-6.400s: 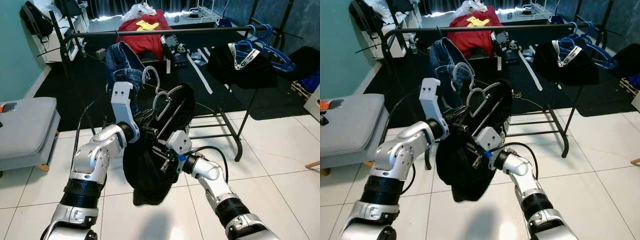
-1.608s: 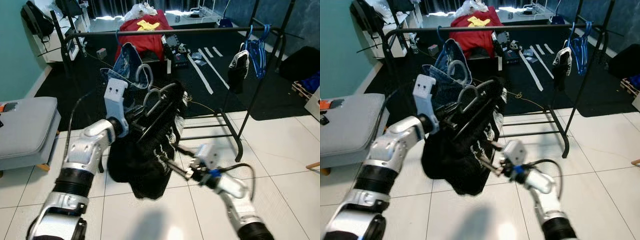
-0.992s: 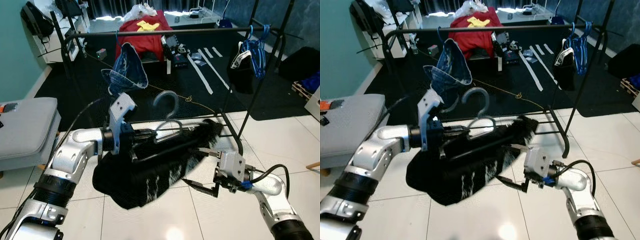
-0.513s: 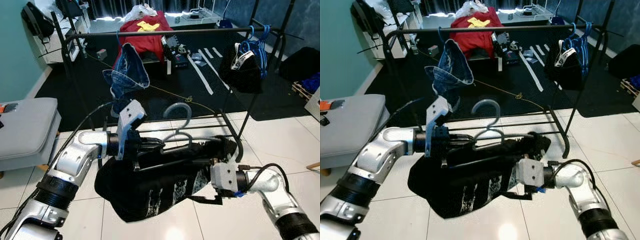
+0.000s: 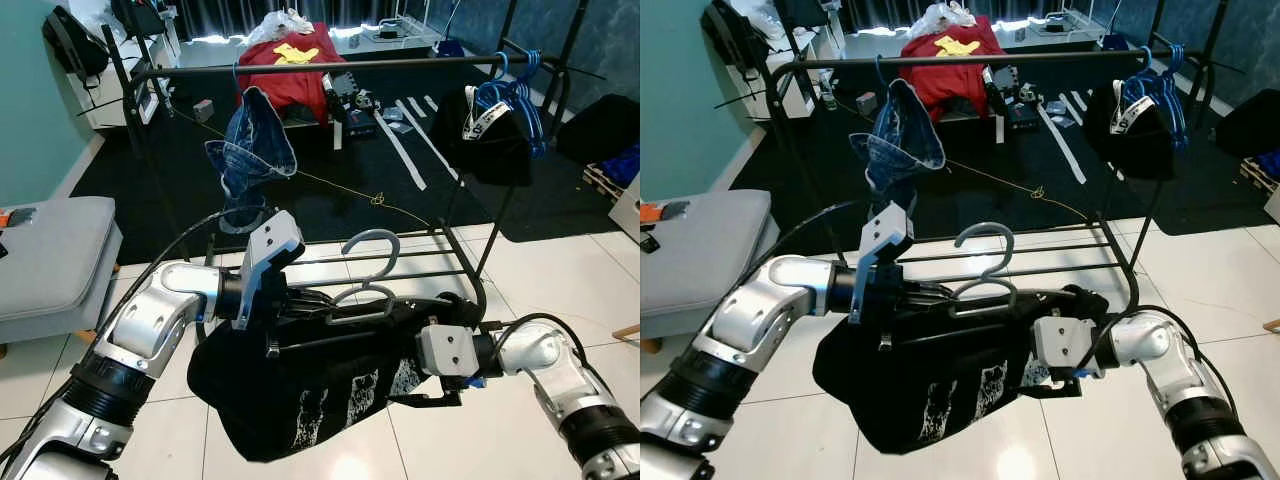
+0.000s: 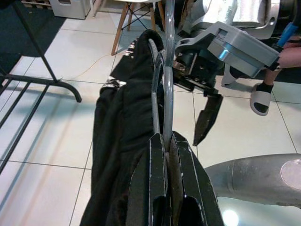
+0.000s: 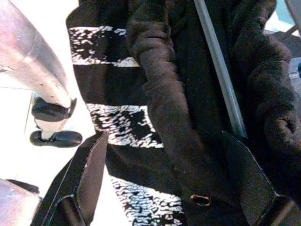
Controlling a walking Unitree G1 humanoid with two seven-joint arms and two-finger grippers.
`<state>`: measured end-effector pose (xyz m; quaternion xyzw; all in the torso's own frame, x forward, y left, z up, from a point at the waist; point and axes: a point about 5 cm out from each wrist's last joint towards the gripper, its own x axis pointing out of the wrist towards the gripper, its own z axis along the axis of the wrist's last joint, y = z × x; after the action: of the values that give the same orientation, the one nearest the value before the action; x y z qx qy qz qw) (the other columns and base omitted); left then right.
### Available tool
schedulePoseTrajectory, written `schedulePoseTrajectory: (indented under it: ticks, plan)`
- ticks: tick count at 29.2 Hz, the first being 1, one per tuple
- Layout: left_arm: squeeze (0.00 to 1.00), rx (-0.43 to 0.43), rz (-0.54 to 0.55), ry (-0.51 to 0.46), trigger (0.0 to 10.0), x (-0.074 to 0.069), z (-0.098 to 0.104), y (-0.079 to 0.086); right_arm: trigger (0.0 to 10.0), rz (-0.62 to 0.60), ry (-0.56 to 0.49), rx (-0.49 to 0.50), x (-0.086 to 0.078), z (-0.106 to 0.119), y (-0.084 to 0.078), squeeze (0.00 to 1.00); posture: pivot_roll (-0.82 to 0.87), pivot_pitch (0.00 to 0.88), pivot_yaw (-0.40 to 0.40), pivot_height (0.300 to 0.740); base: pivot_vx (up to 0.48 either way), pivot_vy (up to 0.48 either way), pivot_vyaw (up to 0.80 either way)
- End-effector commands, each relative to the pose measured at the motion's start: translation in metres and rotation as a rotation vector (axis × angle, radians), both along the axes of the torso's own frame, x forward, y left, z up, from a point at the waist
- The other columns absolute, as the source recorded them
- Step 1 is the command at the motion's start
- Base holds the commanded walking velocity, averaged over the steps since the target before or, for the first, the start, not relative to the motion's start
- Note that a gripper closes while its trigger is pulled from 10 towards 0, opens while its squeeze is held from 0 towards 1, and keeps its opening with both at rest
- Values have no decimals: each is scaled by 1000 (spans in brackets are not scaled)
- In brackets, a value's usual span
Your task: Hang hanger
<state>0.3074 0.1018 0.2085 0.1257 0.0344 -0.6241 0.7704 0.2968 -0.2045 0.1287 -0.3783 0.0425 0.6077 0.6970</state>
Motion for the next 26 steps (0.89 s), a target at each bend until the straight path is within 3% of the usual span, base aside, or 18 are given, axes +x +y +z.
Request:
schedulePoseTrajectory:
  ticks: [1, 2, 6, 7, 22, 26]
  plan:
    - [0, 9, -34, -1, 0, -5, 2, 0, 10000, 0, 5, -21, 1, -1, -1, 0, 35, 55, 65, 740, 0, 0, 0]
    - [0, 1, -31, 0, 0, -4, 3, -1, 4588, 0, 14, -15, 1, -2, 0, 0, 36, 55, 66, 740, 0, 0, 0]
    - [0, -4, -28, 1, 0, -4, 4, -2, 4588, 1, 20, -10, 1, -3, 1, 0, 36, 55, 66, 740, 0, 0, 0]
    - [0, -7, -27, 1, 0, -4, 5, -2, 0, 2, 25, -1, 0, -3, 2, 0, 37, 56, 66, 740, 0, 0, 0]
    - [0, -10, 54, -38, 0, 4, 5, -5, 0, 3, 24, 93, 1, -2, 11, 0, 34, 64, 71, 740, 0, 0, 0]
    - [0, -16, 90, -48, 0, 6, 6, -7, 0, 14, 17, 155, 1, 0, 22, 0, 34, 67, 73, 740, 0, 0, 0]
